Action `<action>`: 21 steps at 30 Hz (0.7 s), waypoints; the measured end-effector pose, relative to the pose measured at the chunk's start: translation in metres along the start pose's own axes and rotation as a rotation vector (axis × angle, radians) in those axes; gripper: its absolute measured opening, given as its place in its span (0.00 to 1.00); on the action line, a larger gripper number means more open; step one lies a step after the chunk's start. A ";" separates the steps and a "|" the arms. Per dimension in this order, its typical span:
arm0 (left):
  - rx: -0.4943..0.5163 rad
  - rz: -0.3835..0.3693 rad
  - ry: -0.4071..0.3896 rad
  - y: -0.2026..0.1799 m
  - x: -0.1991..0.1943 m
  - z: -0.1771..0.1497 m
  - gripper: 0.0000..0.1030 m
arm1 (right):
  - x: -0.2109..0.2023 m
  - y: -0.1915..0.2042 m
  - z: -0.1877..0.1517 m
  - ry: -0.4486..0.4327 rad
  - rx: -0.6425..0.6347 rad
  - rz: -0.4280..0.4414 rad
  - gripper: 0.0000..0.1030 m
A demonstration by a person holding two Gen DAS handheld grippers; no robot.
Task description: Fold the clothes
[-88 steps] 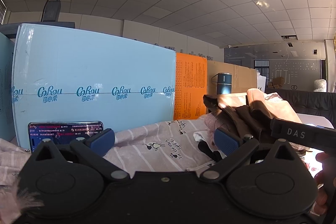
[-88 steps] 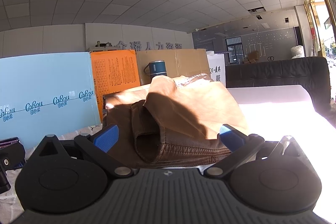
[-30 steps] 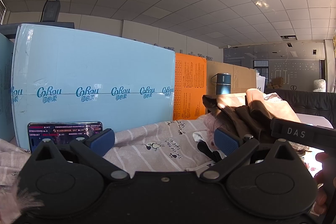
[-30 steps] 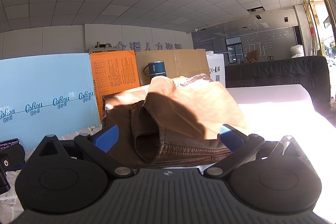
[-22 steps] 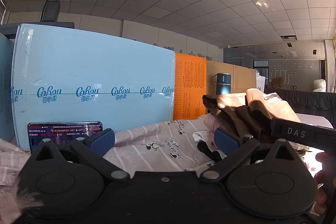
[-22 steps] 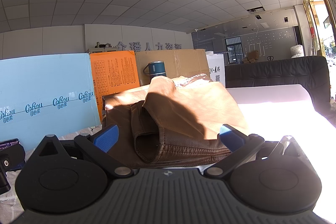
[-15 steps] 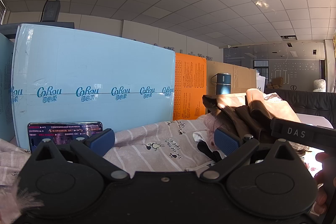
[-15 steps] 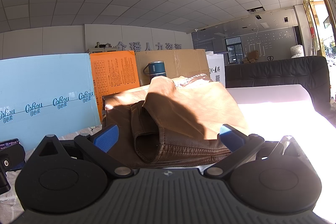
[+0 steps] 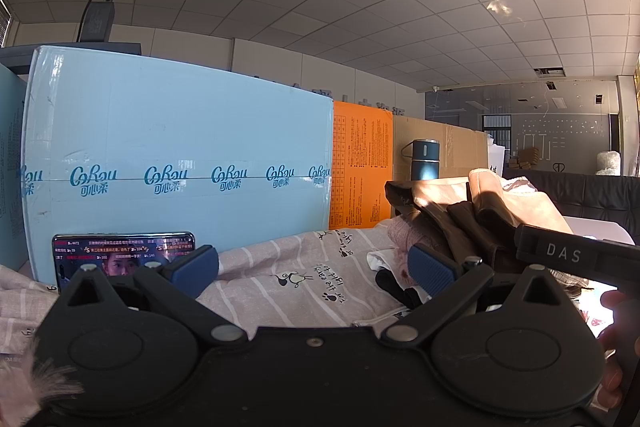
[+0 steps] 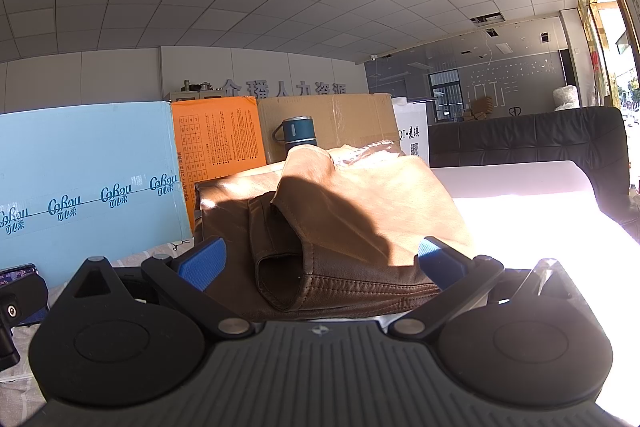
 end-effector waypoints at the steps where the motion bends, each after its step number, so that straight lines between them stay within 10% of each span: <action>1: 0.000 0.000 0.000 0.000 0.000 0.000 1.00 | 0.000 0.000 0.000 0.000 0.000 0.000 1.00; 21: 0.000 -0.001 0.000 0.000 0.000 0.000 1.00 | -0.002 0.000 -0.001 0.003 0.000 -0.001 1.00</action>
Point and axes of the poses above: each gripper's, at about its wrist camera, not at the fingertips, and x roughly the way its jaws point, y to its left, z to its top, the point moved 10 cm from there along x, roughly the way its jaws point, and after that the axes turned 4 degrees about z, right-handed, at the moved point
